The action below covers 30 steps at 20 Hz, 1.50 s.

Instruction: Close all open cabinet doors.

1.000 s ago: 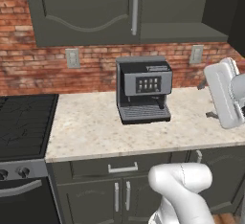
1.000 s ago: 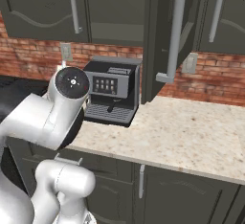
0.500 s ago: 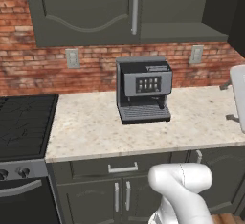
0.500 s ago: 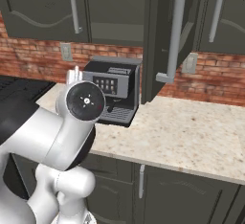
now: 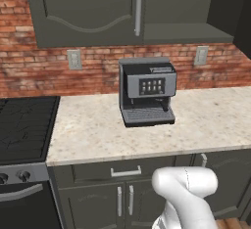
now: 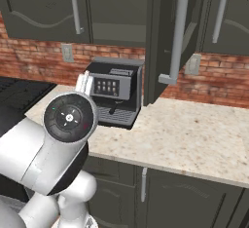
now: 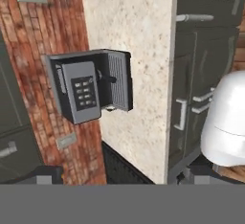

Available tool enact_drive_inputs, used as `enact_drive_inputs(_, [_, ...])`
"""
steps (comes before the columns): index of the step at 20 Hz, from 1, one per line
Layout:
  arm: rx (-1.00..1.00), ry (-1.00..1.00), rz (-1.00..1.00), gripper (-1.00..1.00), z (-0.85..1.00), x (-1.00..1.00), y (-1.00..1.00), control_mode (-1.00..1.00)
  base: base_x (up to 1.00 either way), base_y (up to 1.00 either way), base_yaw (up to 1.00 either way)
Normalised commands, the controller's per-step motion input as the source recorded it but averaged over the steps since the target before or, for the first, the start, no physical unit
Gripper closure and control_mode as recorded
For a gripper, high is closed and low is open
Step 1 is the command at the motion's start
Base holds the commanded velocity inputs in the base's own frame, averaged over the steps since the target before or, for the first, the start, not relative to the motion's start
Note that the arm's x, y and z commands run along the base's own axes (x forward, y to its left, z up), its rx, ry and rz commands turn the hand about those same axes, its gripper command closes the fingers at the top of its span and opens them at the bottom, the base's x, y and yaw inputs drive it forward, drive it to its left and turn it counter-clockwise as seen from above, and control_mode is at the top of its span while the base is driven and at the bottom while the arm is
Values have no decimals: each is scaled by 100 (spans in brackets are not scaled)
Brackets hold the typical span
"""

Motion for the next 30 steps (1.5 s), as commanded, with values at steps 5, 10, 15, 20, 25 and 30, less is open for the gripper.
enact_drive_inputs(5, [0, -1, -23, -100, 0, -31, -41, -100, 0, 0, 0])
enact_drive_inputs(10, [0, 0, -15, -100, 0, -35, -48, -100, 0, 0, 0])
enact_drive_inputs(15, [0, 5, -14, -100, 5, -33, -47, -100, 0, 0, 0])
enact_drive_inputs(20, [0, 9, -12, -100, 0, -25, -45, -100, 0, 0, 0])
enact_drive_inputs(25, [0, 9, -8, -100, 1, -2, -44, -100, 0, 0, 0])
enact_drive_inputs(30, [-2, 2, -7, -100, 1, 8, -38, -100, 0, 0, 0])
